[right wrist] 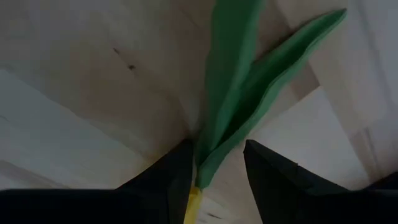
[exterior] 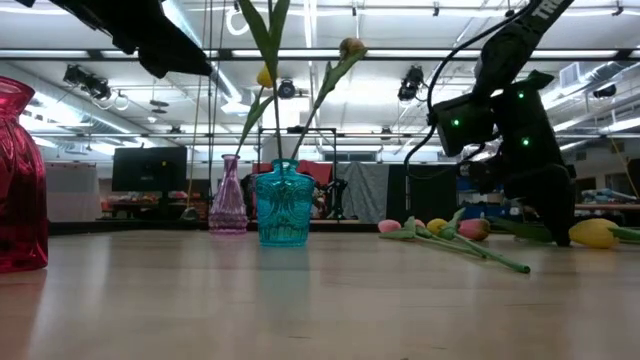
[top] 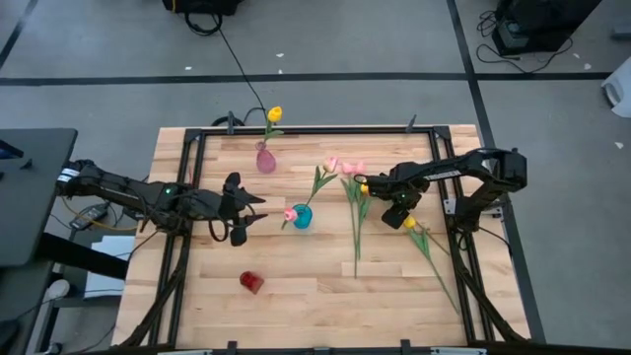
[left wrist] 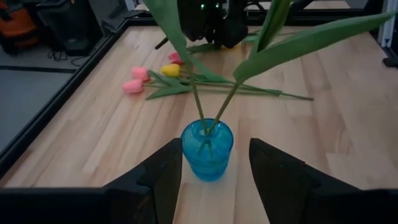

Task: Sort flowers into vase by color
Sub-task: Put the pink flower into the blue flower vase

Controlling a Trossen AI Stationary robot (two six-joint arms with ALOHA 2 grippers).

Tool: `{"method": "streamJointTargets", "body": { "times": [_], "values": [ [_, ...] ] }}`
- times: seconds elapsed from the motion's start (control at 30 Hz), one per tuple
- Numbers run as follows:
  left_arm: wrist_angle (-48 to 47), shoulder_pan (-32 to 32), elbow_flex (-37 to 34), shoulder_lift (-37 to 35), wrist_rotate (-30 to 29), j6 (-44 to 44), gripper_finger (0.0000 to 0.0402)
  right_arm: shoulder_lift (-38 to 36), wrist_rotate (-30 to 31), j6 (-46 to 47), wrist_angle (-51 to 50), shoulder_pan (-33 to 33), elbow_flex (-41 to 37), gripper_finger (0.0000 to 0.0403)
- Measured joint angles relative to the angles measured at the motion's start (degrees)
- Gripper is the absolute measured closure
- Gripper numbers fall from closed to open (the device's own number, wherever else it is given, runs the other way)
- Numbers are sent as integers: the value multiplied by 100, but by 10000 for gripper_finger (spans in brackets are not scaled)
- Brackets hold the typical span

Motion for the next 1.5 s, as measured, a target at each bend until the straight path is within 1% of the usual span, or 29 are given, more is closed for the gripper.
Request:
{"method": "streamJointTargets", "body": {
  "times": [0.07,0.13,0.23,0.4,0.47,0.57,0.6,0.7,0.73,0.77,0.8,0.87,0.93,0.97,1.0,1.1,1.13,1.2,1.3,1.4,1.5],
  "values": [
    [4,0,0,-42,0,-80,209,13,18,-25,23,2,-11,253],
    [5,0,0,-59,2,-107,209,-26,17,-41,46,3,-17,270],
    [-3,0,0,-62,4,-122,209,-193,16,-41,111,7,-44,310],
    [34,0,0,-59,9,-144,209,-653,403,-114,107,-13,-61,383],
    [92,0,0,-59,25,-147,209,-913,521,-152,105,-3,-60,391],
    [245,0,0,-59,165,-179,209,-1462,847,-130,73,-6,81,382],
    [308,2,0,-59,369,-184,209,-1659,976,-120,84,22,166,379],
    [558,-1,0,-34,1412,-127,209,-2282,1326,-152,121,195,498,378],
    [660,-11,0,-9,1607,-121,209,-2502,1402,-219,202,263,621,380],
    [743,-10,0,2,1655,-121,209,-2702,1426,-309,353,338,721,382],
    [798,-6,-2,2,1596,-120,209,-2905,1423,-408,587,415,801,382],
    [1001,1,-2,13,1220,-96,209,-3283,1251,-614,1262,572,867,382],
    [1239,4,-2,28,868,36,209,-3592,881,-831,2038,728,870,379],
    [1367,4,-2,30,838,54,209,-3698,695,-911,2381,818,872,378],
    [1535,4,-4,28,874,56,209,-3775,519,-971,2696,917,872,377],
    [1885,-9,-2,116,1367,21,209,-3814,167,-1151,3528,1310,872,376],
    [1906,-45,-2,164,1495,-14,209,-3769,68,-1198,3785,1452,872,376],
    [2004,-129,1,307,1528,-76,209,-3615,-57,-1326,4378,1743,872,375],
    [2000,-170,52,517,1178,51,209,-3247,-64,-1617,5276,2081,872,375],
    [1972,-174,92,601,872,140,209,-2771,105,-1984,6158,2331,872,375],
    [1935,-175,96,581,671,199,209,-2271,511,-2408,6876,2498,872,375]
  ]
}}
